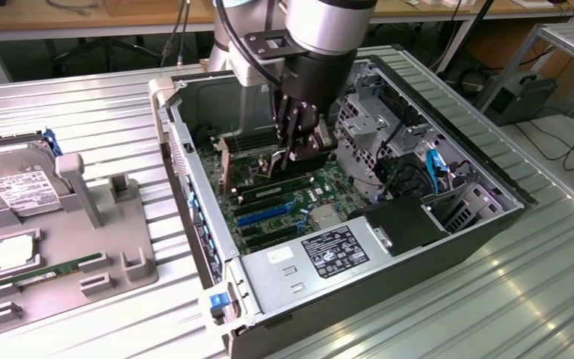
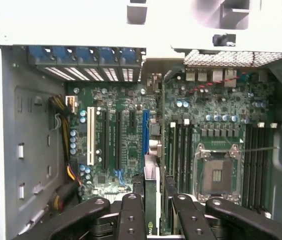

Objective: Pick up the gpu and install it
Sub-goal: 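Insert the gpu into the slot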

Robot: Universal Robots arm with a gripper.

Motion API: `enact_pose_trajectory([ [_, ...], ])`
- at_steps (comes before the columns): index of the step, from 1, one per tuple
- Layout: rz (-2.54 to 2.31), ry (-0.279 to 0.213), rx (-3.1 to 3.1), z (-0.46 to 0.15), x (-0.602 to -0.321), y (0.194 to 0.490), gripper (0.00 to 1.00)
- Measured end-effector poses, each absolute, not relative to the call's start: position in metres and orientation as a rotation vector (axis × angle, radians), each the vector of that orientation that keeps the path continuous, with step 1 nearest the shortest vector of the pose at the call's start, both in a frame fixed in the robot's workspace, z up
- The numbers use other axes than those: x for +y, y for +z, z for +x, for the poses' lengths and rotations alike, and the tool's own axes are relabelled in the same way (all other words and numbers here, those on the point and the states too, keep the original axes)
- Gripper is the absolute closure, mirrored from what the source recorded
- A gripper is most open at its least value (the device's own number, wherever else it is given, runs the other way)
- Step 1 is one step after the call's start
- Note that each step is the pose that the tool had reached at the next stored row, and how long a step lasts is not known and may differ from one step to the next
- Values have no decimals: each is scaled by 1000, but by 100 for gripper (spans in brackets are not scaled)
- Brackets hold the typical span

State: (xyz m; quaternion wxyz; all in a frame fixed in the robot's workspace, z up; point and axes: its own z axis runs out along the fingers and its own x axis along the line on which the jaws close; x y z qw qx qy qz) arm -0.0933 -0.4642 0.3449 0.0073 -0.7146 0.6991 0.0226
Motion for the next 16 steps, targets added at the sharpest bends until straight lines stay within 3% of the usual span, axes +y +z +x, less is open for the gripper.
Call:
enact_pose_trajectory([
  [12, -2226, 70, 2194, -99, -467, 322, 74],
  [16, -2205, 70, 2215, -103, -465, 297, 74],
])
